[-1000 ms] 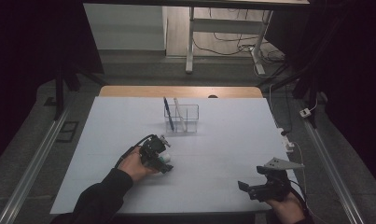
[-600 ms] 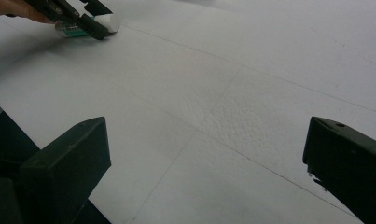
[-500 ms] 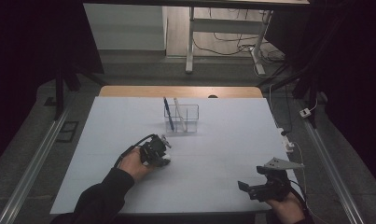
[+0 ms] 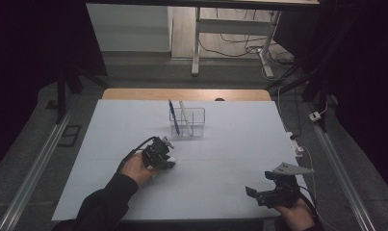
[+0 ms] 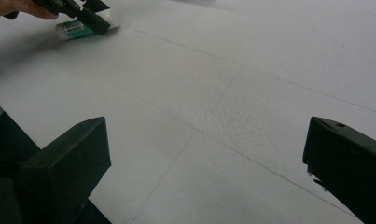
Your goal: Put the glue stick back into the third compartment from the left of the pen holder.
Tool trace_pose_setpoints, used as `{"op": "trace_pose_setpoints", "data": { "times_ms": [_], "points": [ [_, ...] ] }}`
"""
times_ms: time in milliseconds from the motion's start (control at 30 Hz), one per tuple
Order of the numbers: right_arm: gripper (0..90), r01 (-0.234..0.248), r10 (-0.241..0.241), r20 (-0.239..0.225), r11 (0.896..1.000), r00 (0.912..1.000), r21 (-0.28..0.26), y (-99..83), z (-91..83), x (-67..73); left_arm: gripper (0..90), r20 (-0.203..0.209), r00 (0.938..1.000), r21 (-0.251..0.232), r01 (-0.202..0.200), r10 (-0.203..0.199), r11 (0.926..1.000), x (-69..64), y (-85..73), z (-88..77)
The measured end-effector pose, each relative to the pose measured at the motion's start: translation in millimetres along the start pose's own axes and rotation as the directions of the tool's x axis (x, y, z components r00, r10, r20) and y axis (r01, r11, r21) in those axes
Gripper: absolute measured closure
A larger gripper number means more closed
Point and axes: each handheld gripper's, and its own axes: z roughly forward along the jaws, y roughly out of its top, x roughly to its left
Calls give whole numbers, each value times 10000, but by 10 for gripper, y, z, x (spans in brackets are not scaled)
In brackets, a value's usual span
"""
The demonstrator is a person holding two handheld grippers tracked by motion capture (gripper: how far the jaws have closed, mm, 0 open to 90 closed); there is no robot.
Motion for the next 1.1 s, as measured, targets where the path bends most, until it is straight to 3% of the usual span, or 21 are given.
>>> {"op": "trace_pose_setpoints", "data": {
  "times_ms": [300, 633, 1100],
  "points": [
    [2, 2, -2, -22, 10000, 10000, -19, -1, 0, -1, 650, 209, 9995, -843, 251, -234, 9961, 20, 36, -138],
    [2, 17, -17, -5, 10000, 10000, -9, 2, 1, 0, 649, 352, 9984, -2017, 504, -442, 9782, 64, 122, -348],
    [2, -5, 5, -73, 10000, 10000, -66, 1, 2, -2, 648, 110, 9995, -3073, 316, -297, 9511, 119, 472, -616]
  ]
}}
